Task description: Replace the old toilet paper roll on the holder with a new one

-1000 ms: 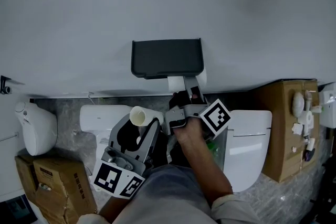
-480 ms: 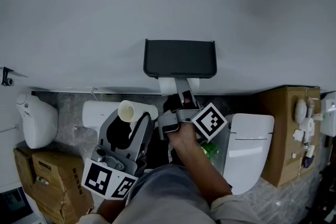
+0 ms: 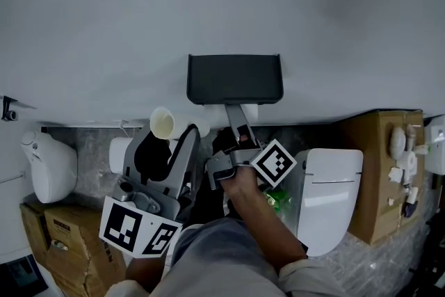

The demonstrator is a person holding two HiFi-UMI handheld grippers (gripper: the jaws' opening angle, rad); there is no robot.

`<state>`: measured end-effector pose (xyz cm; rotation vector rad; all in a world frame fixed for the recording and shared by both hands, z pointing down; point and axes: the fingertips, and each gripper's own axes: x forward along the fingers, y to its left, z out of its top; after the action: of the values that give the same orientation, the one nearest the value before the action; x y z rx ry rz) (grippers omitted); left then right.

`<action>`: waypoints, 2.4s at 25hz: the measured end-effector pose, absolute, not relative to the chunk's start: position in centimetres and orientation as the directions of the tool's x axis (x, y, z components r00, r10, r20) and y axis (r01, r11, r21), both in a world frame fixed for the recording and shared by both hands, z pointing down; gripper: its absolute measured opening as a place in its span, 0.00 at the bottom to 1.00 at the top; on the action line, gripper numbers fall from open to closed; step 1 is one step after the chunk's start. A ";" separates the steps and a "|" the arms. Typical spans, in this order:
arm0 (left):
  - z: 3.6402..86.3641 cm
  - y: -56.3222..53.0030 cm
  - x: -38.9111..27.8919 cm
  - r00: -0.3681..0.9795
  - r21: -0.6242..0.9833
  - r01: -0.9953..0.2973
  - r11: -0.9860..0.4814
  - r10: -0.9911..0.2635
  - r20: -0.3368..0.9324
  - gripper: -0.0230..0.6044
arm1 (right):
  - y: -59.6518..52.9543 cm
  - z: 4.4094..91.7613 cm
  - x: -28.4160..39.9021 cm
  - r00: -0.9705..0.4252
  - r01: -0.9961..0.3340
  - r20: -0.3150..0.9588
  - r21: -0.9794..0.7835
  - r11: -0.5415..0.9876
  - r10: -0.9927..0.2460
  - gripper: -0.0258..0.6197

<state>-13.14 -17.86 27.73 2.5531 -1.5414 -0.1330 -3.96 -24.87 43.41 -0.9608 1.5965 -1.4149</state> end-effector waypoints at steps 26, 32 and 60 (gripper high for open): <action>26.9 -28.8 -5.3 0.579 -0.013 -0.810 -0.586 -0.804 0.132 0.32 | -22.4 42.5 -4.7 -0.536 0.008 -0.133 -0.988 0.152 -0.834 0.68; 27.8 -28.8 -4.2 0.589 -0.096 -0.784 -0.613 -0.784 0.197 0.32 | -21.4 42.9 -4.9 -0.572 -0.007 -0.123 -0.988 0.154 -0.811 0.68; 28.1 -28.3 -5.0 0.565 -0.090 -0.797 -0.598 -0.789 0.240 0.39 | -19.1 43.3 -3.6 -0.611 -0.026 -0.104 -0.988 0.152 -0.785 0.68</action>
<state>-4.99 -28.34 28.10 2.7538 -1.3959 0.3999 -3.65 -19.12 43.34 -0.7750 1.7938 -1.5198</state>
